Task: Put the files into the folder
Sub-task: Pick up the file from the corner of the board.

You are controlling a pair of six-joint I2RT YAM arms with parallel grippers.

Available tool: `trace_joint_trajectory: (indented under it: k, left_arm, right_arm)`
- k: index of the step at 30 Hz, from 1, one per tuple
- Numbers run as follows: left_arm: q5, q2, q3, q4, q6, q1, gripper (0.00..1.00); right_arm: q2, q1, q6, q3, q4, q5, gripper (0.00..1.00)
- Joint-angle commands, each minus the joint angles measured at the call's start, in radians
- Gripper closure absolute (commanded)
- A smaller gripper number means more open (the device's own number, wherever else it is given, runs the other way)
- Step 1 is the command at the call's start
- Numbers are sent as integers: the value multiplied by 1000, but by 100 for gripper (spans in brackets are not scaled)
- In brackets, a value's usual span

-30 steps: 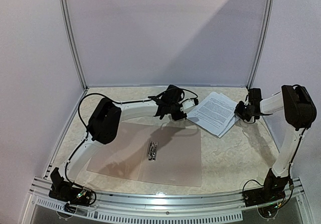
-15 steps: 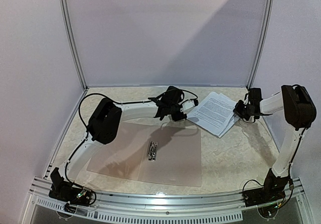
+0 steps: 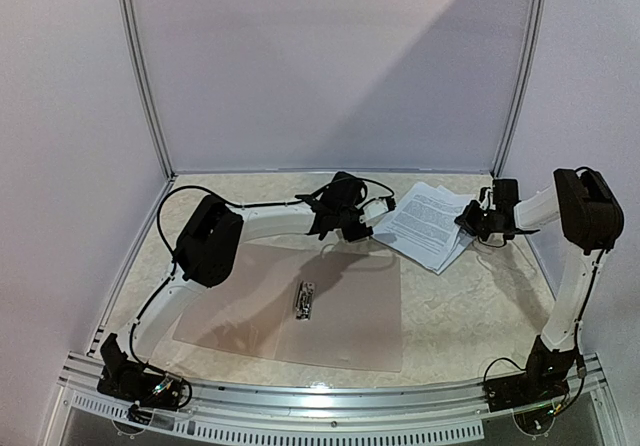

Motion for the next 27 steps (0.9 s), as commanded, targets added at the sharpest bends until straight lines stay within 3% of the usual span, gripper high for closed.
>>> trace_joint_trajectory:
  k: [1,5,13,19,27]
  left_arm:
    - [28,12,-11,-17,-23,-6,28]
    - [41,-45,28,-89,-48,-4,25]
    - [252,-425,-39,-358,-172,80,14]
    - [476,-800,-250,-516,-238,224,8]
    - [696,-1253,-637,-630,-131,394,1]
  right_arm:
    - [12,2,20,22,42,-62,100]
    - [-53,5,-11,32,10,-55,100]
    - [-290,141,-232,155,-244,-34,100]
    - [-450,395,-476,269,-470,-72,100]
    - [-649,753,-539,250,-347,-186,100]
